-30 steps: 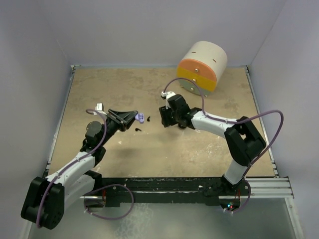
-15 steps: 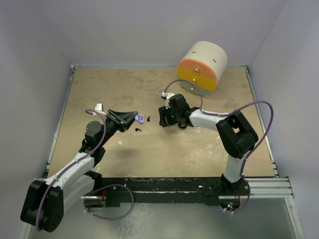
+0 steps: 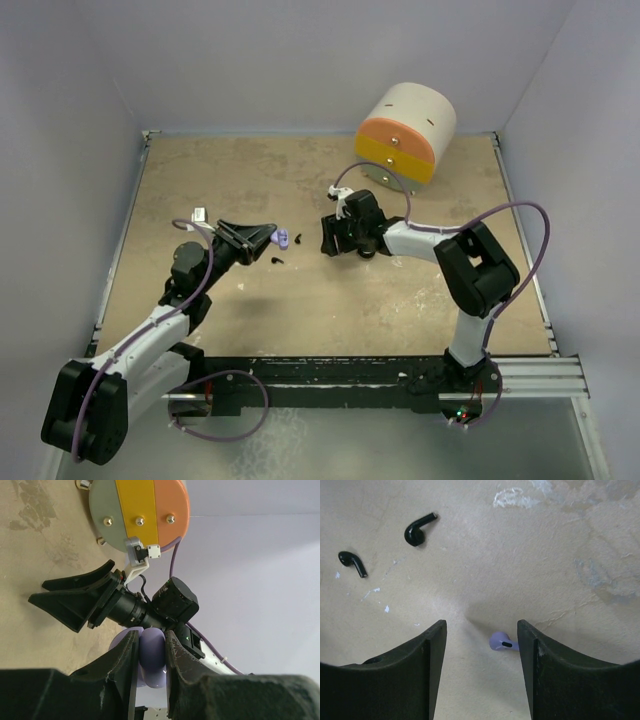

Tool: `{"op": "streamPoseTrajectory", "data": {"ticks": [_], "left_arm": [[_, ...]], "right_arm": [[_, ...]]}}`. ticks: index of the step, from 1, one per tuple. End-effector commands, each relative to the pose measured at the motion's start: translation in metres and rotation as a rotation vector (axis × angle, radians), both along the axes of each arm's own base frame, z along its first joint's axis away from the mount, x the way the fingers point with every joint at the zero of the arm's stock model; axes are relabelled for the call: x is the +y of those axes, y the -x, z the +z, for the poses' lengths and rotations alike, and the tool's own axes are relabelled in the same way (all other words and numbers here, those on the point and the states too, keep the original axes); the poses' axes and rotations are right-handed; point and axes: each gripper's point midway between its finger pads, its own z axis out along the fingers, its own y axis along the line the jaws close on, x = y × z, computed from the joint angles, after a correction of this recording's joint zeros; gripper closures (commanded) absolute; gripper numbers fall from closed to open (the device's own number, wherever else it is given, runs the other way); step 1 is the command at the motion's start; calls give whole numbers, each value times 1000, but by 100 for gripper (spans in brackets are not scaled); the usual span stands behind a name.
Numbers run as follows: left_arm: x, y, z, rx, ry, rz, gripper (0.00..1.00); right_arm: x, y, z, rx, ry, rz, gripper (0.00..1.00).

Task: Insert the wireless bluetooth earbuds into the charging case
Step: Pick up the earbud from the center of the board.

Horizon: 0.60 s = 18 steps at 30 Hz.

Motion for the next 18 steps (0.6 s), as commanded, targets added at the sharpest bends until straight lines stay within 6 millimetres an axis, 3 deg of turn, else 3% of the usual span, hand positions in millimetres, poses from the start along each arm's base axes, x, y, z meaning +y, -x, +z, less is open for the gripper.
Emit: {"op": "streamPoseTrajectory", "data": {"ticks": [1,18], "left_arm": [[2,-6,30,-97,6,16,100],[3,-3,29,-98,12,16,100]], "right_arm": [[3,3,10,-12,-44,15,39],[-11,16,12,-17,-30,-16,39]]}}
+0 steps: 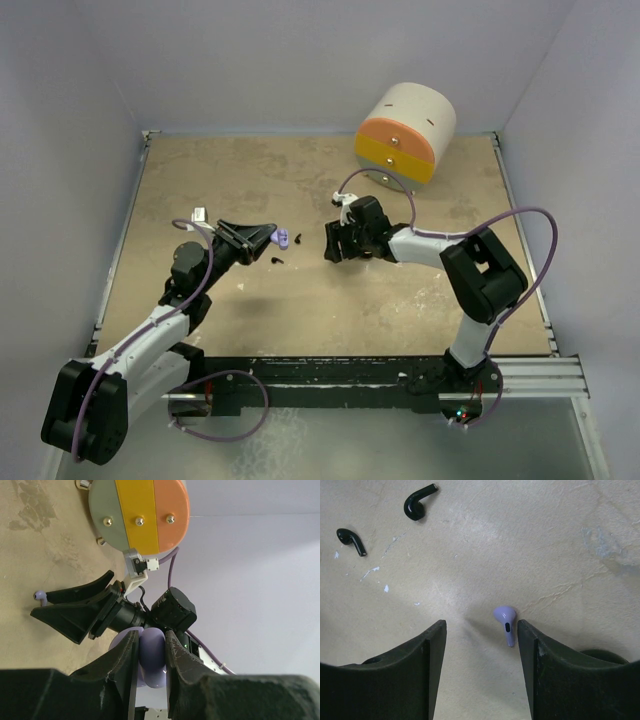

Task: Insert the wireless bluetooth earbuds into the charging case
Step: Pick up the earbud from the center of the board.

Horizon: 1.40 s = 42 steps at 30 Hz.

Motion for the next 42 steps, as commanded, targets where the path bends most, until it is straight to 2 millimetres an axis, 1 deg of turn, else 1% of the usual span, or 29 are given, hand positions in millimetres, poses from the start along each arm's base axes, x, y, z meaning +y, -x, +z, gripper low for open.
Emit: {"op": "streamPoseTrajectory", "data": {"ticks": [1,6,9,14,16,20,30,38,42], "left_arm": [[3,-3,29,-99,12,15,100],[4,-2,29,-100,15,16,100],[4,-1,28,-97,14,19,100],[5,-2,28,-97,13,22,100],[5,-2,26,-93,12,22,100],[4,-3,25,-92,11,23,100],[4,-4,22,-87,10,21,100],[4,-4,22,-86,11,21,100],[4,-3,21,-85,11,20,100]], "right_arm": [[-3,-4,16,-40,-17,-27,39],[-9,-10,12,-49,14,-58,40],[-12,-13,10,-54,32,-80,42],[-19,-17,4,-52,72,-113,50],[-20,-17,3,-53,81,-118,55],[-20,-16,1,-52,88,-108,62],[-18,-15,-3,-49,94,-99,73],[-17,-17,-5,-49,101,-95,78],[-18,-17,-7,-46,108,-96,78]]}}
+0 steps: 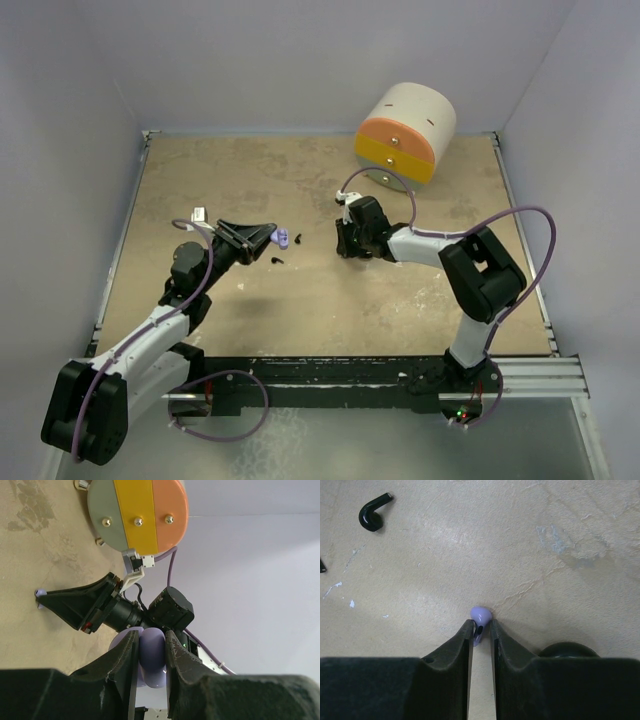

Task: Insert the wireless bluetooth earbuds into the charging case
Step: Pick up the earbud from the center of the board.

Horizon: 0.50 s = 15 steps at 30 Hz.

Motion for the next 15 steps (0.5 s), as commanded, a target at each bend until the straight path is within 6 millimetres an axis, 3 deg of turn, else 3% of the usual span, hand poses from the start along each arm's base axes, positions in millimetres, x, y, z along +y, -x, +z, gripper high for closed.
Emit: {"op": "streamPoseTrajectory", "data": {"ticks": [1,15], "left_arm": [[3,-3,20,-81,9,17,100],[4,-3,19,-81,9,19,100]], "right_arm": [[1,-6,0,-10,19,-6,78],[1,-10,-2,7,47,-14,69]]}}
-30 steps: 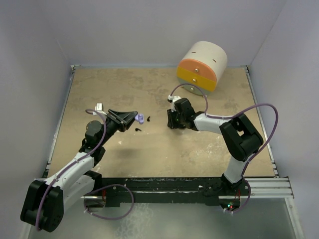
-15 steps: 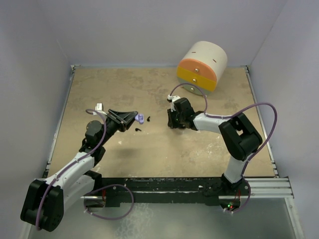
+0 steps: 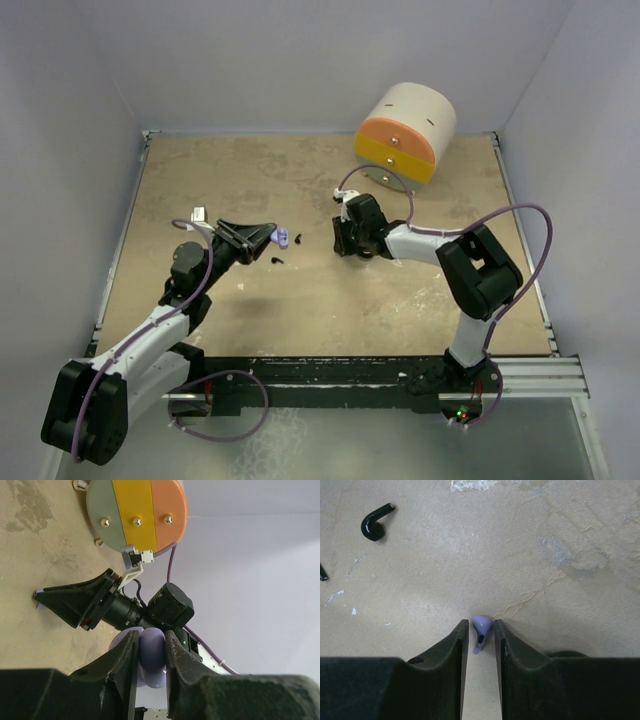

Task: Insert the wireless bluetooth earbuds into the charging case
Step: Pick up the earbud from the center of the board.

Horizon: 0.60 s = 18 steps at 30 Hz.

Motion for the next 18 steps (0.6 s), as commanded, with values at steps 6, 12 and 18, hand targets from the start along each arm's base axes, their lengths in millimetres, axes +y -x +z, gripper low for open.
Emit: {"op": "streamPoseTrajectory", "data": {"ticks": [6,12,18], "left_arm": [[4,-2,21,-83,14,20,100],[4,1,21,-89,30,12,100],[4,2,21,-91,38,10,100]], "right_arm": [[-7,-1,-5,54,86,-32,68],[-6,4,-2,81,103,-45,67],[-1,10,-6,94,120,-39,67]]}}
